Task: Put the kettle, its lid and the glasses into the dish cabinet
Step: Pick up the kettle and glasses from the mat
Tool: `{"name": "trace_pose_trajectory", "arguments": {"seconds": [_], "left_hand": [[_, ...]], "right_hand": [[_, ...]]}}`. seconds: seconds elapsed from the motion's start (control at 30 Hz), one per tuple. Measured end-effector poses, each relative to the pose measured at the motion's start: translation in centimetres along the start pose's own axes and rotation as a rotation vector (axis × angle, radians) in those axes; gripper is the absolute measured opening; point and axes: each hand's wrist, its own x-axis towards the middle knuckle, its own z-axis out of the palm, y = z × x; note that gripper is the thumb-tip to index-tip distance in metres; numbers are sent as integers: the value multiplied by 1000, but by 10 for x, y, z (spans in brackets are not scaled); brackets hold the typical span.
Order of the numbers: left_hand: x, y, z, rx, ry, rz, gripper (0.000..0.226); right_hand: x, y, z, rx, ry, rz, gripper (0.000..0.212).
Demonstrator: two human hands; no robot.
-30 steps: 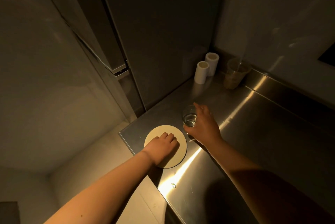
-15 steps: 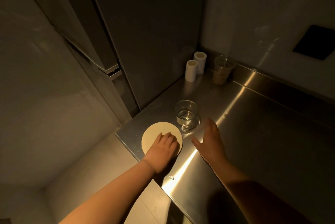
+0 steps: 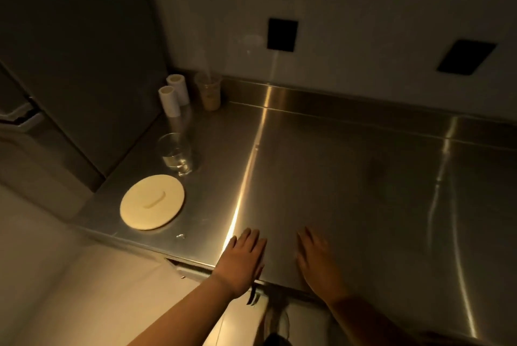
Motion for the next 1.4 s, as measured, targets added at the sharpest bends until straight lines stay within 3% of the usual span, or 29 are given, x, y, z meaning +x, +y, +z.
{"name": "trace_pose_trajectory", "arguments": {"seconds": [0.3,0.57,0.7,1.0,1.4], "left_hand": [[29,113,6,62,-90,139,57],[77,224,14,124,-107,149,57],[105,300,15,126,-127,172,57],[173,469,26,142,-133,189,56],[286,648,30,150,-125,451,56]], "right_hand": [[-85,109,-46,-110,93,142,59],[-117,215,-82,-7,165,144,50],[-131,279,-98,-4,51,130,53],[-180,443,-137,-50,49,196,48],[-215,598,-174,-73,22,317,55]]}}
